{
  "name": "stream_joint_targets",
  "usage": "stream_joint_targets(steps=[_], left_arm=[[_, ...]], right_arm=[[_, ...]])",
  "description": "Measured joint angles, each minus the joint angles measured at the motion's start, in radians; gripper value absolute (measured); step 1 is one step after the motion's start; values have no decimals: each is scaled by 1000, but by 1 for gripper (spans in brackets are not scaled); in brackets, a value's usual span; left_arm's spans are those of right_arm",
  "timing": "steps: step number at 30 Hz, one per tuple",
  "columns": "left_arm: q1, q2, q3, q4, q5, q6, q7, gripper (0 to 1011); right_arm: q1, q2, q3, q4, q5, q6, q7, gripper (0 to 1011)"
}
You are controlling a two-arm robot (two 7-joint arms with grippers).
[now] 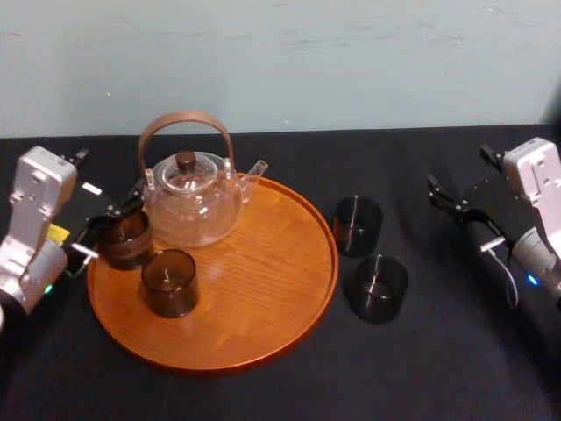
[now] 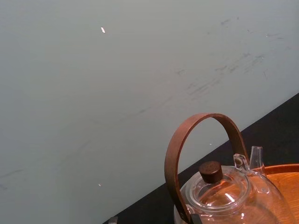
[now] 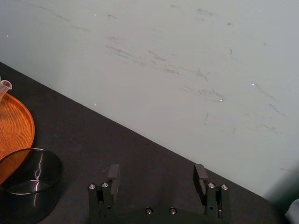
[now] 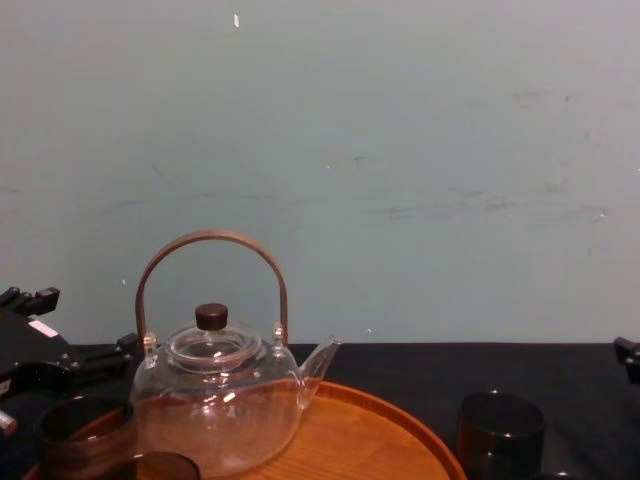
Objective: Pick up the glass from the table and place it on the tray.
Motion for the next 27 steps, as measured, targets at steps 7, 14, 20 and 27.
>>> stream_joint_targets(steps=[7,14,20,27], left_arm=[[0,0,0,0,0,0,0,1001],[0,0,0,0,0,0,0,1001],[0,0,0,0,0,0,0,1001],[0,0,0,0,0,0,0,1001]], right_arm=[[0,0,0,0,0,0,0,1002],[0,0,0,0,0,0,0,1003],[0,0,0,0,0,0,0,1002],[0,0,0,0,0,0,0,1002]])
